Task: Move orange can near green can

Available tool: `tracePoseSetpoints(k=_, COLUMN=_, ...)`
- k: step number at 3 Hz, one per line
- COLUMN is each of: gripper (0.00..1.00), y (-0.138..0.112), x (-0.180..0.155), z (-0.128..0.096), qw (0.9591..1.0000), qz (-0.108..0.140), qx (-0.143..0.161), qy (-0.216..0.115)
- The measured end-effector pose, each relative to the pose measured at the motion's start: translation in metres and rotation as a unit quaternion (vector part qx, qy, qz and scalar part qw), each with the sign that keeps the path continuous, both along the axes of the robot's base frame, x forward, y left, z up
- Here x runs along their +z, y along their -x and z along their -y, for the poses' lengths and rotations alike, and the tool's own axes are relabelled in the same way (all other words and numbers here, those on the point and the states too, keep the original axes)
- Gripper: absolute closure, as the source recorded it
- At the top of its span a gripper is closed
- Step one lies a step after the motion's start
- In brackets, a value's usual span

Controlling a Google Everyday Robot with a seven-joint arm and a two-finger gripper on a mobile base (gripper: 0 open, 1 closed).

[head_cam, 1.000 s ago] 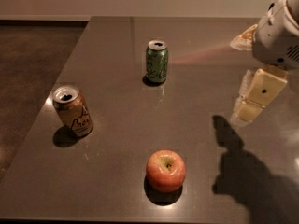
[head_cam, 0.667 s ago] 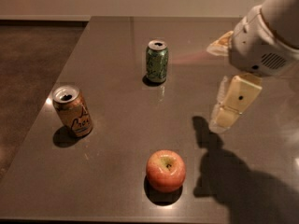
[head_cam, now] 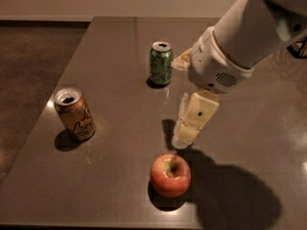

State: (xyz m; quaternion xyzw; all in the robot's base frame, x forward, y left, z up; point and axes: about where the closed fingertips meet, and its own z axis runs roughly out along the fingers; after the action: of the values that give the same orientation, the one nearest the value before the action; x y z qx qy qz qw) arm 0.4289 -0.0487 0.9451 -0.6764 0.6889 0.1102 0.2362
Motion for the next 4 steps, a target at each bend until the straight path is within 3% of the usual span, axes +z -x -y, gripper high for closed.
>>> tracePoseSetpoints(k=2, gripper=0.0, y=-0.001, x=-0.015, z=-0.072, qw=0.9989, qz=0.0, qx=0.017, qy=-0.044)
tracePoseSetpoints(k=4, gripper=0.0, y=-0.021, x=-0.02, z=-0.136, qw=0.9963, qz=-0.009, qx=0.011, qy=-0.085)
